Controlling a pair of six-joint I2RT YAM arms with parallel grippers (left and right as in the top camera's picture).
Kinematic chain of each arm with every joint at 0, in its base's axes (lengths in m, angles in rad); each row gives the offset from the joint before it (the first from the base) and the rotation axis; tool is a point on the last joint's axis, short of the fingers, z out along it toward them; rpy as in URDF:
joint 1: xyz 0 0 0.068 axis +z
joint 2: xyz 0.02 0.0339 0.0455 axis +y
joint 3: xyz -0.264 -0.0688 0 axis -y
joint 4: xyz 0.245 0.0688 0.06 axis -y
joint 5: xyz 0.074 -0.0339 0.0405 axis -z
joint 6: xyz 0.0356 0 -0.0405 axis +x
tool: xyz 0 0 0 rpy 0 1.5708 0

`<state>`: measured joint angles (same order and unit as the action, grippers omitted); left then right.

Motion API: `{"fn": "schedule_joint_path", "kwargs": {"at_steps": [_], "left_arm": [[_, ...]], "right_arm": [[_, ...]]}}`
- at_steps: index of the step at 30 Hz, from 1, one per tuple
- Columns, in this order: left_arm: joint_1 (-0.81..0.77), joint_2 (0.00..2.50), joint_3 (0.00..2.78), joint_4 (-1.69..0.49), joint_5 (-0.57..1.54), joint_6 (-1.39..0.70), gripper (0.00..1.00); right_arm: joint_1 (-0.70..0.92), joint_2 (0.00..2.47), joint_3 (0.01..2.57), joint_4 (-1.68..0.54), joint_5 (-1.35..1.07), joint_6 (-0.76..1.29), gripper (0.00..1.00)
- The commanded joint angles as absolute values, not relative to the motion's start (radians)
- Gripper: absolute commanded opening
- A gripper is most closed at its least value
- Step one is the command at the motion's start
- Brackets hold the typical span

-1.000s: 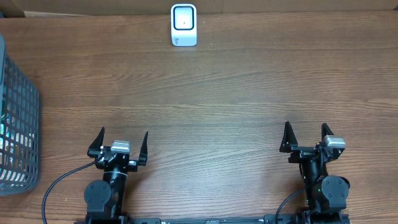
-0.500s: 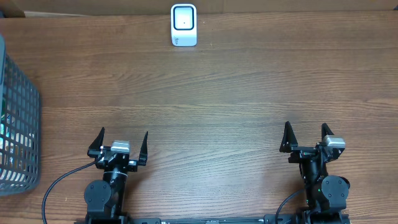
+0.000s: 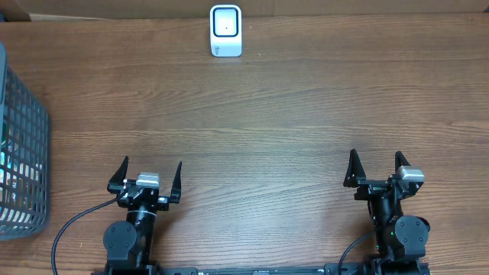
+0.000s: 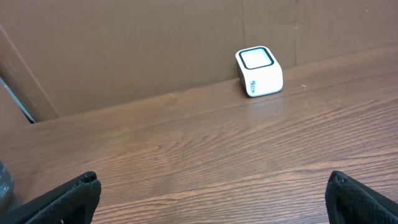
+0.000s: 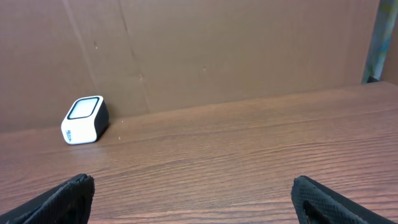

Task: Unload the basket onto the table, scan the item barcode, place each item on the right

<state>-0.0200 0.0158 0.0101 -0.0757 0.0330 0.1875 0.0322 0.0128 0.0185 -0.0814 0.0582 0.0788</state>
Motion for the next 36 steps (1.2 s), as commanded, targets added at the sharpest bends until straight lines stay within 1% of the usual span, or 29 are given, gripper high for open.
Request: {"fn": "schedule_joint_path", "kwargs": {"at_steps": [1,19,24,29,32,36], "left_arm": [[-0.027,0.004,0.005,-0.076,0.034,0.202,1.0],[-0.027,0.004,0.005,-0.076,0.035,0.193,0.99],[-0.027,0.004,0.005,-0.042,-0.003,0.224,1.0],[-0.027,0.004,0.011,-0.012,0.052,0.177,1.0],[-0.027,0.005,0.041,-0.051,0.049,0.141,0.99],[-0.027,0.038,0.152,-0.162,0.01,0.142,1.0]], "right_arm": [[0.026,0.003,0.008,-0.077,0.059,0.078,1.0],[0.026,0.003,0.008,-0.077,0.059,0.078,1.0],[0.026,0.003,0.008,-0.077,0.058,0.078,1.0],[0.026,0.003,0.008,-0.077,0.058,0.078,1.0],[0.026,0.003,0.008,-0.077,0.058,0.078,1.0],[0.026,0.003,0.008,-0.077,0.058,0.078,1.0]]}}
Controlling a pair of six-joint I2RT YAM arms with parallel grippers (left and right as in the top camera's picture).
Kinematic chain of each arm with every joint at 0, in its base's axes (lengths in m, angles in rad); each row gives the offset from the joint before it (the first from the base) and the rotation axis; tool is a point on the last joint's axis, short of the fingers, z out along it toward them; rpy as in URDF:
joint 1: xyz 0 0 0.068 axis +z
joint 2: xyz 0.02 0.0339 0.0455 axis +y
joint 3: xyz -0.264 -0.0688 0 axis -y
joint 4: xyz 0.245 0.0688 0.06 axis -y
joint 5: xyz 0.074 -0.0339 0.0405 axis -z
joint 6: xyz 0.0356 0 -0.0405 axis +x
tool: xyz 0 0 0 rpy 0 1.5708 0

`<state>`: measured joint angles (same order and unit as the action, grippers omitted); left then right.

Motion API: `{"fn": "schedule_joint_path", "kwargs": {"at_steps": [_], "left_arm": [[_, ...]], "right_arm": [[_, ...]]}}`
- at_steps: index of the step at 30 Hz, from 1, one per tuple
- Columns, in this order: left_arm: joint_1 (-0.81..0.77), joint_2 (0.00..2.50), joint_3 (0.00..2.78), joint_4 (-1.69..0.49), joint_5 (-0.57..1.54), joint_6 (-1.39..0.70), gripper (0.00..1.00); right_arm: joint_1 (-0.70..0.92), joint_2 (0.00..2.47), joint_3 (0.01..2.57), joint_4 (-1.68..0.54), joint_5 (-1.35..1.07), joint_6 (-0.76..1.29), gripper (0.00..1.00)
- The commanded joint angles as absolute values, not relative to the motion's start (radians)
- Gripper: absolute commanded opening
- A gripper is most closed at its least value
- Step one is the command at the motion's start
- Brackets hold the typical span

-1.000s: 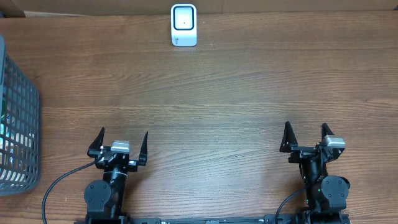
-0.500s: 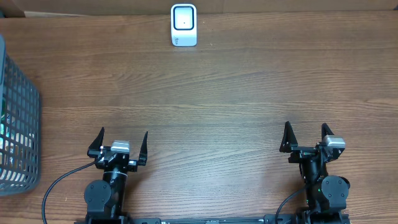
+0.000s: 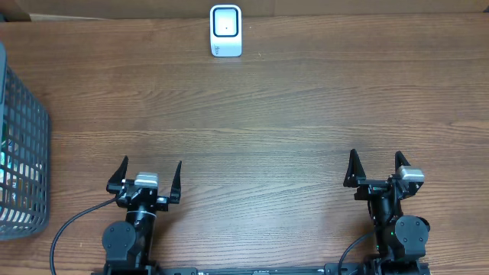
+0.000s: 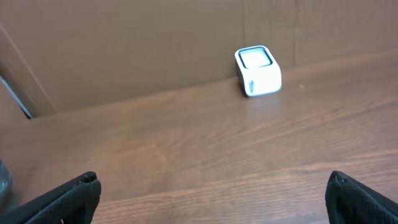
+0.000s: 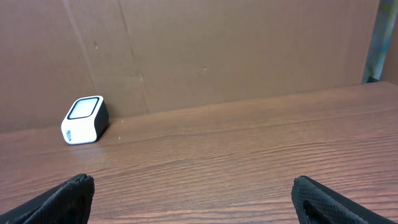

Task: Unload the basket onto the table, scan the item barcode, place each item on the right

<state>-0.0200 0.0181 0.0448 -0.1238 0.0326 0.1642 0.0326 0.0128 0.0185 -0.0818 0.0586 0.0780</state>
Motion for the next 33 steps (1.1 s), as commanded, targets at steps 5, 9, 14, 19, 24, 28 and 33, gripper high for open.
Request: {"fn": "schedule_joint_path", "kwargs": {"at_steps": [5,9,14,19,24,28,33], "left_arm": [[-0.027,0.2,0.355,-0.279,-0.036,0.141,1.0],[-0.027,0.405,0.582,-0.38,-0.032,0.12,1.0],[-0.027,0.694,0.962,-0.603,-0.007,0.025,0.99],[-0.027,0.987,1.408,-0.954,0.109,0.022,1.0],[-0.027,1.255,1.8,-1.314,0.275,0.022,1.0],[-0.027,1.368,1.86,-1.365,0.324,0.014,0.99],[-0.004,1.457,1.877,-1.367,0.247,-0.128,0.98]], "right_arm": [[0.026,0.003,0.008,-0.077,0.058,0.078,1.0],[0.026,0.003,0.008,-0.077,0.059,0.078,1.0],[0.026,0.003,0.008,-0.077,0.058,0.078,1.0],[0.026,0.003,0.008,-0.077,0.058,0.078,1.0],[0.026,0.003,0.008,-0.077,0.059,0.078,1.0],[0.026,0.003,0.008,-0.077,0.058,0.078,1.0],[0.026,0.003,0.008,-0.077,0.059,0.078,1.0]]}}
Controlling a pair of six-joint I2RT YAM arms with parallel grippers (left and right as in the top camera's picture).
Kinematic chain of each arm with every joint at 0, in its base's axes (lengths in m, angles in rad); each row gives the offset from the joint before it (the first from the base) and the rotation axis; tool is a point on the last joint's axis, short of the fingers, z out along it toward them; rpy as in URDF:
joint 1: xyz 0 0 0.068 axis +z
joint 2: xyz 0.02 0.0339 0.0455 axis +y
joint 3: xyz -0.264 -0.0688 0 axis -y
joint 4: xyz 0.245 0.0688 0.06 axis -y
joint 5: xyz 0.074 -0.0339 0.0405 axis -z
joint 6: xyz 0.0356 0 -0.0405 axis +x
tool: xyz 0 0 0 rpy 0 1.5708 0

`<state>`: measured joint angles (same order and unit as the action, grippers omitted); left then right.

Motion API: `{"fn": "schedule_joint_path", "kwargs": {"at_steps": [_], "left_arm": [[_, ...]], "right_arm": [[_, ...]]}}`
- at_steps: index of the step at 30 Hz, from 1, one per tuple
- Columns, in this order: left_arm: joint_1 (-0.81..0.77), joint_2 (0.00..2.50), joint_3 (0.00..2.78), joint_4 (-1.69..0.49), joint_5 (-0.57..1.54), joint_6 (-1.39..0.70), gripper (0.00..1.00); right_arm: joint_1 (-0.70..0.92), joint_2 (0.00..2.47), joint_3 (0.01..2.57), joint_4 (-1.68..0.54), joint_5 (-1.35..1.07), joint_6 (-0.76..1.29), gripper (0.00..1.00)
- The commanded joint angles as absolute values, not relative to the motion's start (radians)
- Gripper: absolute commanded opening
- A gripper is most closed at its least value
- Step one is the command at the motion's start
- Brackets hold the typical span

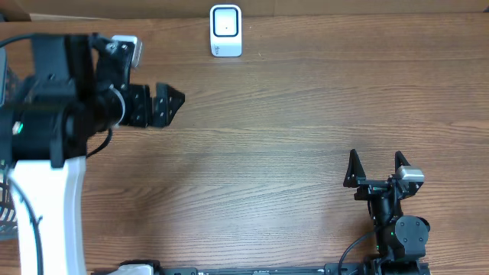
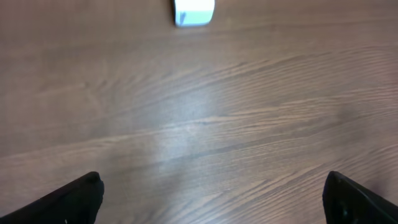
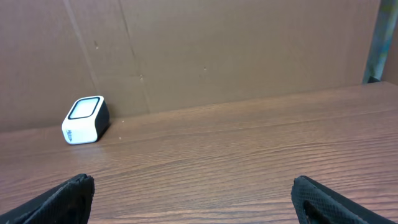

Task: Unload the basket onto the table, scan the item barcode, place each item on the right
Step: 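Move the left gripper into the basket and grasp the bread bag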

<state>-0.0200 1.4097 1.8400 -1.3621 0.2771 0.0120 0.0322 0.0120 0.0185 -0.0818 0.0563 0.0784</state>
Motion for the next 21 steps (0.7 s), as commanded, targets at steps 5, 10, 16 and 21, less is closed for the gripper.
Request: {"fn": "schedule_joint_path", "kwargs": {"at_steps": [5,10,16,21], "left_arm": [[0.15,1.482,1.967,-1.384,0.148,-0.329,0.99],[0.419,1.482,2.076,-1.396,0.146,-0.386,0.95],[0.73,1.501,2.084,-1.417,0.127,-0.393,0.94],[0.907,1.549,2.083,-1.444,0.068,-0.381,0.94]], "right_arm": [[0.026,0.003,0.008,-0.077,0.058,0.078,1.0],[0.026,0.003,0.008,-0.077,0.059,0.078,1.0],[0.026,0.003,0.008,-0.077,0.058,0.078,1.0],[0.026,0.003,0.008,-0.077,0.058,0.078,1.0]]}}
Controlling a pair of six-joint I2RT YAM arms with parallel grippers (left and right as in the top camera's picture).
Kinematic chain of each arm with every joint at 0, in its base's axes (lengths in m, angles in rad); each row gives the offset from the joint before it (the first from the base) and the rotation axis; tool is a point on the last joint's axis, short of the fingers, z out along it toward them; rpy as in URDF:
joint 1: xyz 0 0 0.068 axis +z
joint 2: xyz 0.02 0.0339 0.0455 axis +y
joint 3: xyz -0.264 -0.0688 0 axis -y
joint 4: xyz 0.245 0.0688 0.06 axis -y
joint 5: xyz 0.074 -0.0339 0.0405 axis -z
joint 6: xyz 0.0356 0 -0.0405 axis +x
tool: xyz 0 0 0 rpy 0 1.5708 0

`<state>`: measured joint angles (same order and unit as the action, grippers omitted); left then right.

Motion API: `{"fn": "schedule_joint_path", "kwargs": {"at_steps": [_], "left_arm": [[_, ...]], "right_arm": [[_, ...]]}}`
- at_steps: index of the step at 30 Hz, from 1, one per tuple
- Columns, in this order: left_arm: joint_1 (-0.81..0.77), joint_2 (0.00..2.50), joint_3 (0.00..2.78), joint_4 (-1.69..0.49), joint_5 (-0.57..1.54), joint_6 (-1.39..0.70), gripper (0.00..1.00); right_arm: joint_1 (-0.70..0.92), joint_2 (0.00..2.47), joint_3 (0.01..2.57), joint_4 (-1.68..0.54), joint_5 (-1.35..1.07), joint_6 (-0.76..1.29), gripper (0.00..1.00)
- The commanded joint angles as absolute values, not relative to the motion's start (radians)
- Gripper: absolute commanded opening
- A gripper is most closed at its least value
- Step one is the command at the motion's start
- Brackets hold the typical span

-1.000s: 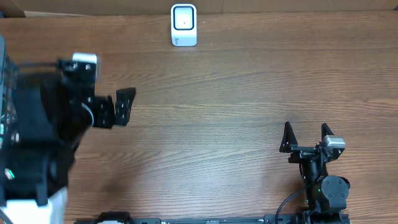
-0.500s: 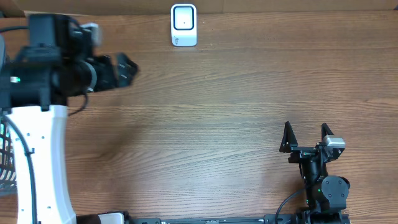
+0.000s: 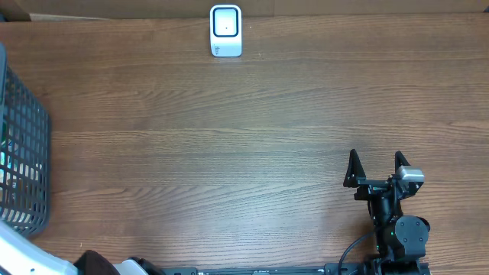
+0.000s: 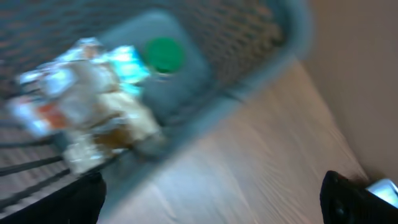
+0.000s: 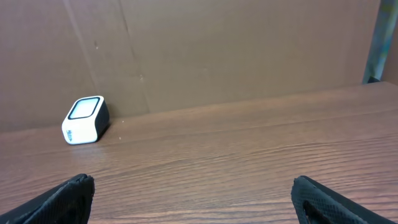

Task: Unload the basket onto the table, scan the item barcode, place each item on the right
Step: 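Move the left gripper into the basket and grasp the bread bag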

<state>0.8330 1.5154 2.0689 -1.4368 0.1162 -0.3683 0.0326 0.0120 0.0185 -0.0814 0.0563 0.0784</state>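
The white barcode scanner stands at the table's far edge, its window facing up; the right wrist view shows the scanner at the left. Packaged items and something with a green round top lie in the grey wire basket, blurred in the left wrist view. My left gripper is open, empty, and looks down at the basket from beside it; in the overhead view it is hidden. My right gripper rests open and empty at the near right.
The basket fills the table's left edge. A white part of the left arm shows at the bottom left corner. A brown cardboard wall backs the table behind the scanner.
My left arm has moved from high over the table's left middle to the basket side. Its camera now shows the basket's contents instead of bare table. The right arm has not moved.
Both grippers first rested open at the near edge, facing the scanner, and stayed so at the second moment. Then my left arm was raised over the left part of the table, looking down. Now it faces the basket, still open.
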Motion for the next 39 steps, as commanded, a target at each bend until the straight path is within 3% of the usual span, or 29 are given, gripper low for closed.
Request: {"fn": "schedule_joint_path", "kwargs": {"at_steps": [1,8,26,39], "left_arm": [[0.932,1.559,2.083,-1.444,0.065,-0.376,0.93],[1.031,1.684,2.083,-1.438,0.071,-0.375,0.88],[1.029,2.18,2.082,-1.406,0.014,-0.402,0.91],[0.976,2.299,2.032,-1.347,-0.063,-0.435,0.91]], "right_arm": [[0.026,0.003,0.008,-0.077,0.059,0.078,1.0],[0.026,0.003,0.008,-0.077,0.059,0.078,1.0],[0.026,0.003,0.008,-0.077,0.058,0.078,1.0],[0.026,0.003,0.008,-0.077,0.058,0.078,1.0]]}}
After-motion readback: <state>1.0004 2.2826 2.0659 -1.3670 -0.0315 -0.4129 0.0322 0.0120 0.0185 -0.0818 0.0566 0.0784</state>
